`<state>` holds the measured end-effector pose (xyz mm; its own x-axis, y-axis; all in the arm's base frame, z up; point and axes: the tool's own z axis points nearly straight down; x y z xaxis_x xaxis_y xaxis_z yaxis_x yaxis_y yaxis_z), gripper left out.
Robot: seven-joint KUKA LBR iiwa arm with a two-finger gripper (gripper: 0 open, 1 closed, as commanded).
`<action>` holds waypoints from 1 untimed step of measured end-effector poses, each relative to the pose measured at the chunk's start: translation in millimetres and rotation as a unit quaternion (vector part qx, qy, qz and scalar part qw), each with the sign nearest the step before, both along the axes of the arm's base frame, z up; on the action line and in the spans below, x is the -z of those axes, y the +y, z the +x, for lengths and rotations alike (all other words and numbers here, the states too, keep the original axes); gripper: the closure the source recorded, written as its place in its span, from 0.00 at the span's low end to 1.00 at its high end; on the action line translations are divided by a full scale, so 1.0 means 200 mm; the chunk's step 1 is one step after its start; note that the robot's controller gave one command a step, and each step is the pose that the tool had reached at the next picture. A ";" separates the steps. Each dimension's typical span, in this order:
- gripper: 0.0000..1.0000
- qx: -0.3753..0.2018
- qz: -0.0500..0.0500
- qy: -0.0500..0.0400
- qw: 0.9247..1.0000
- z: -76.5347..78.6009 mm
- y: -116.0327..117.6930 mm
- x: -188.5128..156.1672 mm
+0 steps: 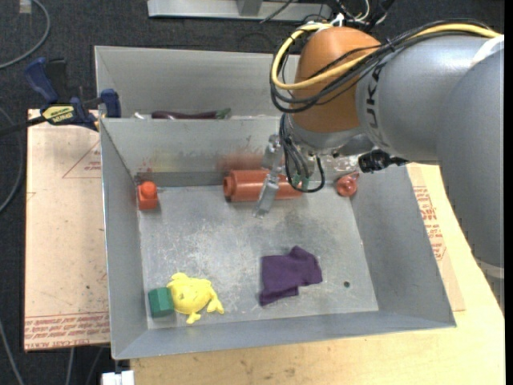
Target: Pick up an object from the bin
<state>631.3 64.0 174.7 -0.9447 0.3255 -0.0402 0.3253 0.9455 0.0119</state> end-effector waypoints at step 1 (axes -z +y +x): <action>0.00 0.002 0.000 -0.002 1.000 0.00 0.00 0.01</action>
Offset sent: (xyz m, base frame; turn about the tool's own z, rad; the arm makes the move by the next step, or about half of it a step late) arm -0.0377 -0.0097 0.1188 0.0582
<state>631.3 64.0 173.0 -0.9430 0.3299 -0.0431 0.3297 0.9440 0.0132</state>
